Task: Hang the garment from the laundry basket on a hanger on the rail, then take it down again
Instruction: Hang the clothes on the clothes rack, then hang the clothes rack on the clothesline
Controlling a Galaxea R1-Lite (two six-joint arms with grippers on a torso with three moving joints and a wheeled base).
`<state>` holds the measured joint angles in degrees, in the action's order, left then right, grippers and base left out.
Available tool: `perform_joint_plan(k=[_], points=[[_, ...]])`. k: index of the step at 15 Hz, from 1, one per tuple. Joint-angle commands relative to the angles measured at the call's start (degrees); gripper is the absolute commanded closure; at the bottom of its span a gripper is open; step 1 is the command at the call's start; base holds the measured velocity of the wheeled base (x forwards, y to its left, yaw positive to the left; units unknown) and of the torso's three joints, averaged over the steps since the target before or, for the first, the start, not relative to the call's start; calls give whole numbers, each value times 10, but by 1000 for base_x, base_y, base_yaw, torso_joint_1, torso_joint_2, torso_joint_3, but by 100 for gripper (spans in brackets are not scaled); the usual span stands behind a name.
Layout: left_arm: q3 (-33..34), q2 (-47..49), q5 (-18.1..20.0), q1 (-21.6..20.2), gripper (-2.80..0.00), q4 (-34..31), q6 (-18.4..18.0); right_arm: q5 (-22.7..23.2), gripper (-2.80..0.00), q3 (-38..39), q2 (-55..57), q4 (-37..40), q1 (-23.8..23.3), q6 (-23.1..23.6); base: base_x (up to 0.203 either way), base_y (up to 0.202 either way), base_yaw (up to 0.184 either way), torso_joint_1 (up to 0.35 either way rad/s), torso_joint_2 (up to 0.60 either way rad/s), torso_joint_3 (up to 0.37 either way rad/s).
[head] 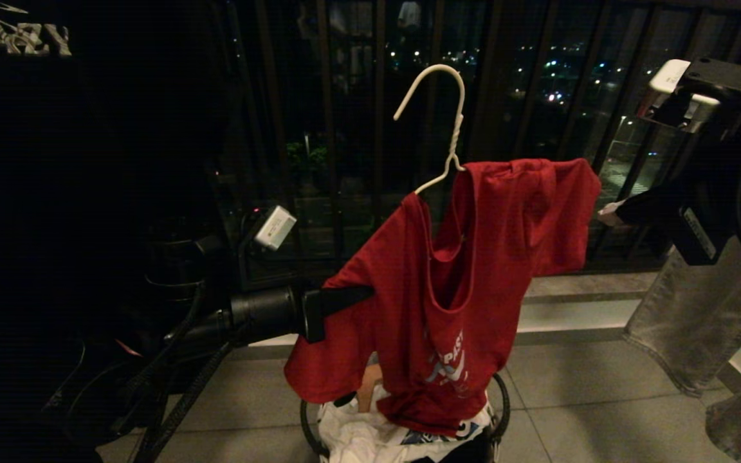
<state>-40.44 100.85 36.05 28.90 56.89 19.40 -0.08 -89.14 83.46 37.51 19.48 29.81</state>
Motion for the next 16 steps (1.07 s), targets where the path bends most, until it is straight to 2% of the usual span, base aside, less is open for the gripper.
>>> perform_joint_plan(k=[1,4,6,9,11,12,16], points=[[2,-9,7,-1,0,1,1,12,0,0,-5,3,-18,57,0,0,0,0,0,0],[0,-29,23,-2,0,-44,0,81,0,3,-20,23,-44,145,0,0,0,0,0,0],[-2,-40,46,-6,0,-70,0,96,0,0,-26,30,-53,202,0,0,0,0,0,0],[0,-43,64,-6,0,-74,0,106,0,-1,-34,32,-53,274,0,0,0,0,0,0],[3,-50,81,-6,0,-75,0,141,0,-3,-36,33,-55,306,0,0,0,0,0,0],[5,-50,82,-6,0,-75,0,153,-280,-8,-34,33,-56,317,0,0,0,0,0,0],[5,-54,83,-5,0,-92,-1,157,-280,-46,-20,33,-57,322,0,0,0,0,0,0]])
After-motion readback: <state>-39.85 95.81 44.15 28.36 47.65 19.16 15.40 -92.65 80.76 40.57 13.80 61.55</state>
